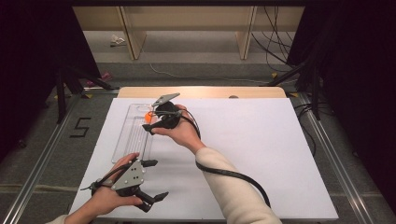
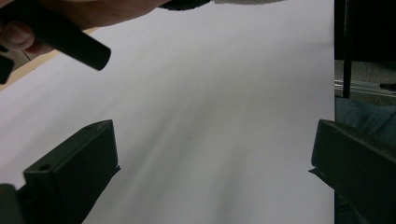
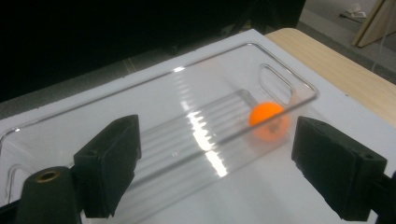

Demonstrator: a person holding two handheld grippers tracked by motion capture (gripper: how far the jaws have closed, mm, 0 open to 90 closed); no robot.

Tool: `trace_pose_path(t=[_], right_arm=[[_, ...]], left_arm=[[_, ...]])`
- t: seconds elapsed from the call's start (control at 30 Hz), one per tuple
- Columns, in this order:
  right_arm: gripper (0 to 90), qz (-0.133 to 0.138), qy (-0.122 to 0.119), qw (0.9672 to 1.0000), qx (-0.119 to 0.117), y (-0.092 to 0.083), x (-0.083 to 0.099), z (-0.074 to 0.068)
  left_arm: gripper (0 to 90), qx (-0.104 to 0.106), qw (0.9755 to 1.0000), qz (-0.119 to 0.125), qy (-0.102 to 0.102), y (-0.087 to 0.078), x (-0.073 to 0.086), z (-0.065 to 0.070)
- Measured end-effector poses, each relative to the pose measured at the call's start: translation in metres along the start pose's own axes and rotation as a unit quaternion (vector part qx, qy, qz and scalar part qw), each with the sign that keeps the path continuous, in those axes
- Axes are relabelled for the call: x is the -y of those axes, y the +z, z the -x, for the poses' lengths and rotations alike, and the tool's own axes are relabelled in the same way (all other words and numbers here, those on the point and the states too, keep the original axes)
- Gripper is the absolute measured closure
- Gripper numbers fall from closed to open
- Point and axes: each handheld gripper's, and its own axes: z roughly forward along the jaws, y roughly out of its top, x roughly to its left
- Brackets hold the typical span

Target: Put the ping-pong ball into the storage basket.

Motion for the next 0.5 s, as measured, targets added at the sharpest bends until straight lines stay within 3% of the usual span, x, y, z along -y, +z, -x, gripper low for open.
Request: trace_pose_path(t=[0.5], right_arm=[[16.8, -0.003, 0.014, 0.9996, 0.023, -0.041, 0.029, 0.018]], left_arm=[[0.0, -0.004, 1.0, 0.002, -0.002, -0.001, 0.0, -0.001]])
